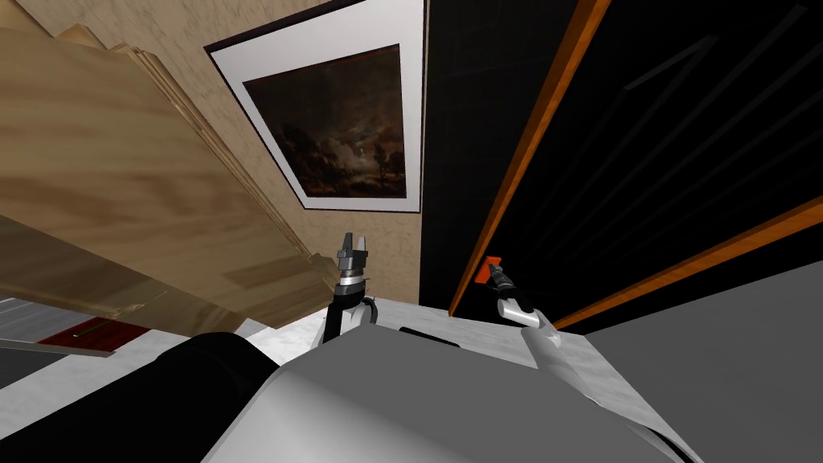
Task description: Pull the door open
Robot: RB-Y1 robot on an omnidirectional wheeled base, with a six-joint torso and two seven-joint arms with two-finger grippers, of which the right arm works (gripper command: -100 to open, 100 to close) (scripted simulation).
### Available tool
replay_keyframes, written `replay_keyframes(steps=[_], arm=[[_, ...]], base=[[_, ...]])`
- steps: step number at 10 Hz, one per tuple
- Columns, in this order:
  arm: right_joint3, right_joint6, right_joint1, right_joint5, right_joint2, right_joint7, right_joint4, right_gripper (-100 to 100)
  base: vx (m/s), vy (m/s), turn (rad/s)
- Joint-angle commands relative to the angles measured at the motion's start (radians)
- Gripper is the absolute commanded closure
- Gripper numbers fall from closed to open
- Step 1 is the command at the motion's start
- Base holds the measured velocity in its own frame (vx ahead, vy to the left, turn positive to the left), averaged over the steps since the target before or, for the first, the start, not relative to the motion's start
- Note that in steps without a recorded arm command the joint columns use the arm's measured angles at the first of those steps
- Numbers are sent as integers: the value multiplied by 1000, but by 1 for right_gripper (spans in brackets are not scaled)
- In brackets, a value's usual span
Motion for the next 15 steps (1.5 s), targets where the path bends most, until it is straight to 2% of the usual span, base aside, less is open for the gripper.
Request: replay_keyframes(steps=[1, 4, 5, 11, 12, 14, 15], arm=[[-25, 19, 16, -6, -30, -6, 2, 100], [-25, 19, 16, -6, -30, -6, 2, 100], [15, 2, -7, -15, -18, -45, 14, 100], [27, -15, -10, -47, -20, -186, 16, 100], [27, -15, -10, -47, -20, -192, 16, 100], [32, -24, -11, -64, -21, -253, 17, 100], [32, -24, -11, -64, -21, -260, 17, 100]], base=[[0, 0, 0], [-1, -2, 2], [-26, 23, 120], [-31, -24, 61], [-35, -22, 38], [-38, -36, 71], [-35, -23, 23]])
